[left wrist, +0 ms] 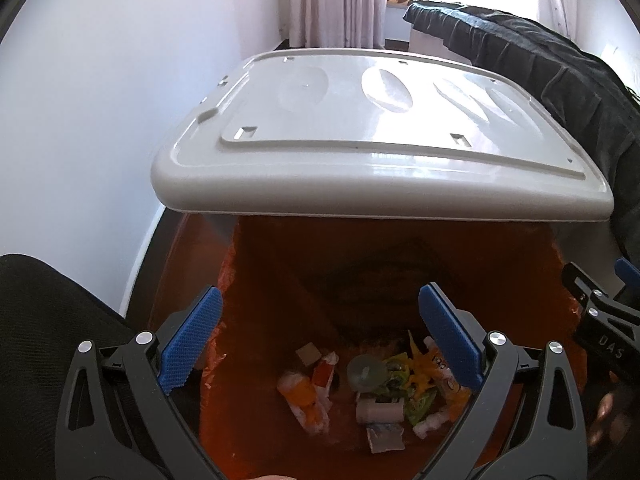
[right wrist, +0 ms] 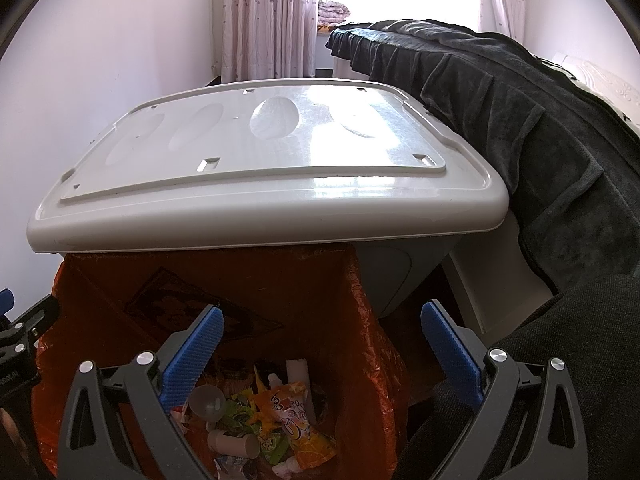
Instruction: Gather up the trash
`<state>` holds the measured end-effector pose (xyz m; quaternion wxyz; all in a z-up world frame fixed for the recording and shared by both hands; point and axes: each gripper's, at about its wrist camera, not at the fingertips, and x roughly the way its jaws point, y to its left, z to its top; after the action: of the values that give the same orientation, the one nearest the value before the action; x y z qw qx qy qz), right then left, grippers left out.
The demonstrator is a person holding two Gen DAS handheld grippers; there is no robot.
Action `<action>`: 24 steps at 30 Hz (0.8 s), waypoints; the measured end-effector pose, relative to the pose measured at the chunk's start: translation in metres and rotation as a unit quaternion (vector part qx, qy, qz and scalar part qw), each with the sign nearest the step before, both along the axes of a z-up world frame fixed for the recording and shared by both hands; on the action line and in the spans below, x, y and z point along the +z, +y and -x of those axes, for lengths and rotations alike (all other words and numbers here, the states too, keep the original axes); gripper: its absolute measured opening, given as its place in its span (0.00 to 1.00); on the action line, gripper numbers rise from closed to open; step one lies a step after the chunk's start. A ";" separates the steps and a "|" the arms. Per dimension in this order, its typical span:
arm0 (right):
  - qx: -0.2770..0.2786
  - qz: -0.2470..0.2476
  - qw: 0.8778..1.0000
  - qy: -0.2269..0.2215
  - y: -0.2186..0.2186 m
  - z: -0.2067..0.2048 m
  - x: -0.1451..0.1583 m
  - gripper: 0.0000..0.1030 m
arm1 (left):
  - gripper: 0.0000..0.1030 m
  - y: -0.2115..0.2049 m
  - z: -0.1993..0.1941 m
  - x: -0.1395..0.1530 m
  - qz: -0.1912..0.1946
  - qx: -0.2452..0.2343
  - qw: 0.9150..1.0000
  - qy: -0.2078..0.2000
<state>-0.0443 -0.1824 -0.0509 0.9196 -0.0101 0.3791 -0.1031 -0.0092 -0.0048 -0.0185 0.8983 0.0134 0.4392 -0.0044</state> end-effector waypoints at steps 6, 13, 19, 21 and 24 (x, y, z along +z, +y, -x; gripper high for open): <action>0.000 0.000 1.000 0.000 0.000 0.001 0.000 0.95 | 0.93 0.000 0.000 -0.001 -0.002 -0.003 1.000 0.003; 0.000 0.000 1.000 0.001 0.000 0.002 -0.001 0.95 | 0.93 0.000 -0.001 -0.001 -0.003 -0.003 1.000 0.002; 0.000 0.000 1.000 0.001 0.000 0.001 0.000 0.95 | 0.93 0.001 0.000 -0.001 -0.003 -0.004 1.000 0.002; 0.000 0.000 1.000 0.001 0.000 0.002 0.000 0.95 | 0.93 0.001 0.000 -0.001 -0.003 -0.004 1.000 0.002; 0.000 -0.001 1.000 0.001 -0.001 0.002 -0.001 0.95 | 0.93 0.000 0.000 -0.001 -0.003 -0.005 1.000 0.002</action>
<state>-0.0462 -0.1829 -0.0518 0.9191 -0.0097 0.3802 -0.1030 -0.0093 -0.0045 -0.0198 0.8974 0.0185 0.4408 -0.0070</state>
